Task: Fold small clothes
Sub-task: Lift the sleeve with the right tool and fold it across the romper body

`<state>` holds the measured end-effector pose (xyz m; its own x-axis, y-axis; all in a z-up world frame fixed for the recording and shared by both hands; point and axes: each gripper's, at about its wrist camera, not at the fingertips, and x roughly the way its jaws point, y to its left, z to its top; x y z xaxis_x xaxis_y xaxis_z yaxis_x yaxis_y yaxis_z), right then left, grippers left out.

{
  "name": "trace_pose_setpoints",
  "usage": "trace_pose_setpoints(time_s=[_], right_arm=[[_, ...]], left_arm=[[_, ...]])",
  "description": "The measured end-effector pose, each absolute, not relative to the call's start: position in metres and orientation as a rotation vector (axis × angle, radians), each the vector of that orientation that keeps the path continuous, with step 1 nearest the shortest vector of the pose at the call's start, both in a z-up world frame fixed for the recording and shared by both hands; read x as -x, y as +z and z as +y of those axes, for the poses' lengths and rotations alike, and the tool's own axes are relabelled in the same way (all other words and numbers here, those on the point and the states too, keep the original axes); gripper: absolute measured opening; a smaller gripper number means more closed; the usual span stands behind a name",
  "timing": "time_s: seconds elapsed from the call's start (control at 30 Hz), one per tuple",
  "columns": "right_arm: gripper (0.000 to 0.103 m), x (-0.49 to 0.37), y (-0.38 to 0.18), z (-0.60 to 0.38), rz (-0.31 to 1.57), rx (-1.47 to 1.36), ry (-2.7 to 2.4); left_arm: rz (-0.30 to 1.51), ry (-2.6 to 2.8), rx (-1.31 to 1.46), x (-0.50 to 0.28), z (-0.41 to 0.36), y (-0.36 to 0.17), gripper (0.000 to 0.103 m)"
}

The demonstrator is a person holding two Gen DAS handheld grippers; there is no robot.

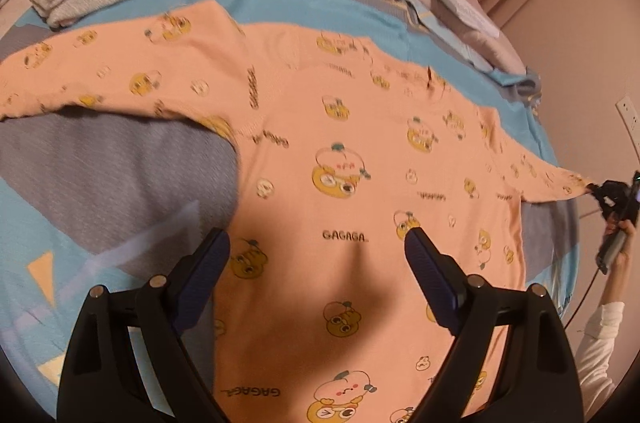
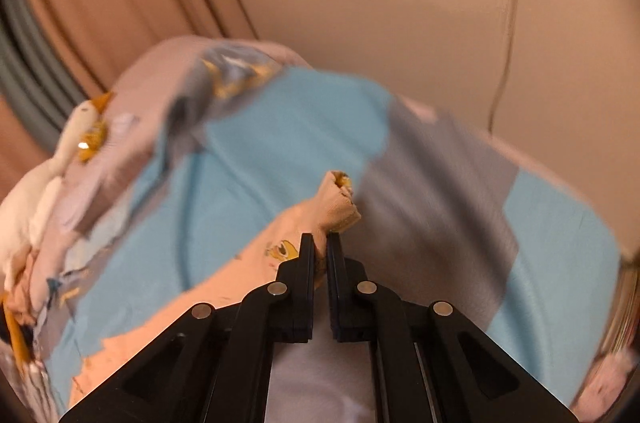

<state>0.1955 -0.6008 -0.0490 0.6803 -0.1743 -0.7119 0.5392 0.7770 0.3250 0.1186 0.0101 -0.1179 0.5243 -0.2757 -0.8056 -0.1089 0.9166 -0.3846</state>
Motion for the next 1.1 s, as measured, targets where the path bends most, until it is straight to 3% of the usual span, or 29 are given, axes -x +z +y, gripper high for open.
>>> trace_pose_setpoints(time_s=[0.3, 0.5, 1.1], right_arm=[[0.007, -0.200, 0.046, -0.498, 0.578, -0.386, -0.191], [0.007, -0.206, 0.068, -0.420, 0.556, -0.287, -0.016], [0.007, -0.195, -0.006, -0.237, 0.755, -0.015, 0.385]], left_arm=[[0.922, -0.029, 0.356, -0.101, 0.027, -0.086, 0.089], [0.888, 0.000, 0.363, -0.092, 0.037, -0.077, 0.089], [0.839, 0.070, 0.431, -0.075, 0.070, -0.069, 0.089]])
